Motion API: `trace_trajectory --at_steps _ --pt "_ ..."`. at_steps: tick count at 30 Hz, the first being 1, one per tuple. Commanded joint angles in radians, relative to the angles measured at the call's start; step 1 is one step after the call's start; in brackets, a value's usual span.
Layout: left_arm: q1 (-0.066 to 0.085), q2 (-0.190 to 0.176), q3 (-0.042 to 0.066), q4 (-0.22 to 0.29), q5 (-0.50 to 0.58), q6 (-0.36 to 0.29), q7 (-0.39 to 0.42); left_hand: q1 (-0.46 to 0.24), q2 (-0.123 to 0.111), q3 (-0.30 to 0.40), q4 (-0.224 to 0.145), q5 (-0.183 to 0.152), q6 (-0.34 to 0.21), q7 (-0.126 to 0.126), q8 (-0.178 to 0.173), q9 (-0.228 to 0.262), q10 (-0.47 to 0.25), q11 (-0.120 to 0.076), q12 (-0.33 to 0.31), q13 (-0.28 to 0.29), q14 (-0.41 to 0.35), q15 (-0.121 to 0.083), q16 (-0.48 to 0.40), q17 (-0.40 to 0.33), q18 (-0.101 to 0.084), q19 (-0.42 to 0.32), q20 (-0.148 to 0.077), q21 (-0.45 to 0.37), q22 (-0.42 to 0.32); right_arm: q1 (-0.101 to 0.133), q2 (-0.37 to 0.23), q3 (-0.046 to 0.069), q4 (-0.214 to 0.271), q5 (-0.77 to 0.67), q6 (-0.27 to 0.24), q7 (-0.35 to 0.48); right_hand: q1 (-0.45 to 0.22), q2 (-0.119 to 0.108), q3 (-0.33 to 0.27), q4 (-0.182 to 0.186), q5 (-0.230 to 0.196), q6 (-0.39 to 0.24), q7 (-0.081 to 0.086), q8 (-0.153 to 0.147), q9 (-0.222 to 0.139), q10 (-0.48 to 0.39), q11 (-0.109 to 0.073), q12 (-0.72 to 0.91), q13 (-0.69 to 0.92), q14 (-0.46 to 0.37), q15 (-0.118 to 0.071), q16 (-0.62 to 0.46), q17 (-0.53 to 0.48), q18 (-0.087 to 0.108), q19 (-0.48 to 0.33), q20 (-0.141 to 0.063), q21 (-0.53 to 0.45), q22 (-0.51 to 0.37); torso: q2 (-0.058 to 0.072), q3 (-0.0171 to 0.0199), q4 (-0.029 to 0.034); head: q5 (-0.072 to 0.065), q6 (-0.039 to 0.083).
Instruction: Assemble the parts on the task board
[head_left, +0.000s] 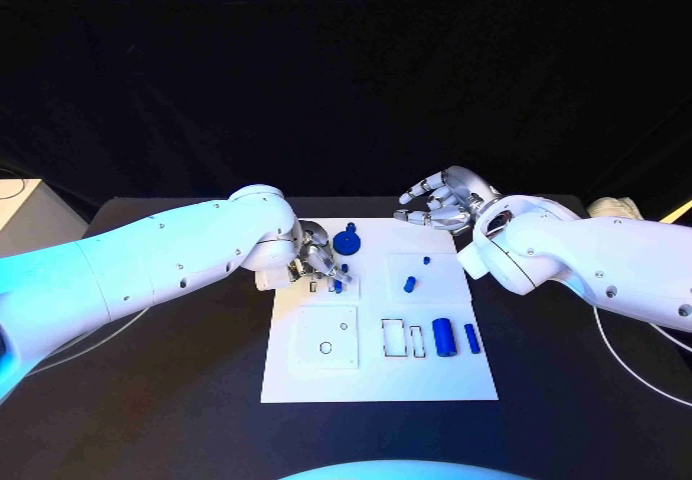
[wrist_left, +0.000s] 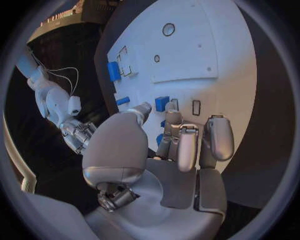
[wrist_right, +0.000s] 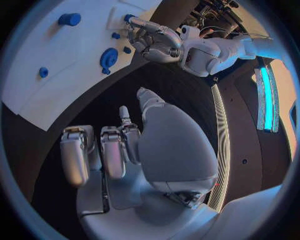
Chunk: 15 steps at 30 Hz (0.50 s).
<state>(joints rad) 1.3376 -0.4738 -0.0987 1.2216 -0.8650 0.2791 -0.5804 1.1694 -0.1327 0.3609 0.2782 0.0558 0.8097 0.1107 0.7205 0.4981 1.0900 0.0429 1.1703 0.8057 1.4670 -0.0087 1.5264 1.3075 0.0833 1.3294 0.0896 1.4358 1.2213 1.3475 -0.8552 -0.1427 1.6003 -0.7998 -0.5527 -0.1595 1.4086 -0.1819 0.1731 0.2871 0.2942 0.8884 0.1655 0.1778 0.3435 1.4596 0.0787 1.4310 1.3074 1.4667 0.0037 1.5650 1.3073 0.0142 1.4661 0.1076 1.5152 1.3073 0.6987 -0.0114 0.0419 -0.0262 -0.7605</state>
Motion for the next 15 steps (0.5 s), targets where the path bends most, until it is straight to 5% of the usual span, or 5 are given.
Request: trace_trajectory --at_steps 1,7,15 --pt "0.0 0.003 0.0 -0.001 0.016 0.025 0.009 0.015 0.002 0.007 -0.002 -0.004 -0.005 0.0 0.005 0.003 -0.002 -0.003 0.006 0.002 0.043 -0.008 0.002 0.129 -0.007 -0.004 0.002 0.005 0.001 -0.001 0.002 0.0 0.0 -0.013 0.015 0.005 -0.003 0.001 0.004 0.0 0.005 0.002 -0.002 0.002 0.001 -0.008 0.001 -0.005 0.14 0.098 0.002 -0.003 0.241 0.002 0.074 0.001 -0.005 0.22 -0.001 0.0003 0.0011 0.0 -0.003" --pt "0.0 0.003 0.0 -0.002 0.023 0.028 0.013 0.057 0.015 0.042 -0.017 -0.004 -0.005 -0.006 0.005 0.013 0.001 -0.007 0.008 0.008 0.046 -0.012 0.003 0.135 -0.008 -0.003 -0.001 0.006 0.004 -0.002 0.003 0.0 -0.001 -0.013 0.016 0.005 -0.002 0.002 0.005 0.0 0.006 0.002 -0.002 0.003 0.001 -0.007 0.0 -0.004 0.141 0.098 0.002 -0.003 0.241 0.002 0.074 0.001 -0.005 0.22 0.0 0.0006 -0.0005 0.001 -0.005" --pt "0.0 0.006 0.0 -0.007 0.04 0.029 0.022 0.13 0.024 0.192 -0.088 -0.004 -0.002 -0.016 0.0 0.035 0.01 -0.019 0.0 0.013 0.051 -0.022 0.005 0.148 -0.009 -0.001 -0.01 0.009 0.011 -0.003 0.003 0.0 -0.001 -0.014 0.017 0.005 -0.002 0.004 0.007 0.0 0.006 0.002 -0.002 0.003 0.001 -0.007 0.0 -0.004 0.141 0.098 0.002 -0.003 0.241 0.002 0.073 0.001 -0.006 0.22 0.0 0.0004 -0.0006 -0.002 -0.009"
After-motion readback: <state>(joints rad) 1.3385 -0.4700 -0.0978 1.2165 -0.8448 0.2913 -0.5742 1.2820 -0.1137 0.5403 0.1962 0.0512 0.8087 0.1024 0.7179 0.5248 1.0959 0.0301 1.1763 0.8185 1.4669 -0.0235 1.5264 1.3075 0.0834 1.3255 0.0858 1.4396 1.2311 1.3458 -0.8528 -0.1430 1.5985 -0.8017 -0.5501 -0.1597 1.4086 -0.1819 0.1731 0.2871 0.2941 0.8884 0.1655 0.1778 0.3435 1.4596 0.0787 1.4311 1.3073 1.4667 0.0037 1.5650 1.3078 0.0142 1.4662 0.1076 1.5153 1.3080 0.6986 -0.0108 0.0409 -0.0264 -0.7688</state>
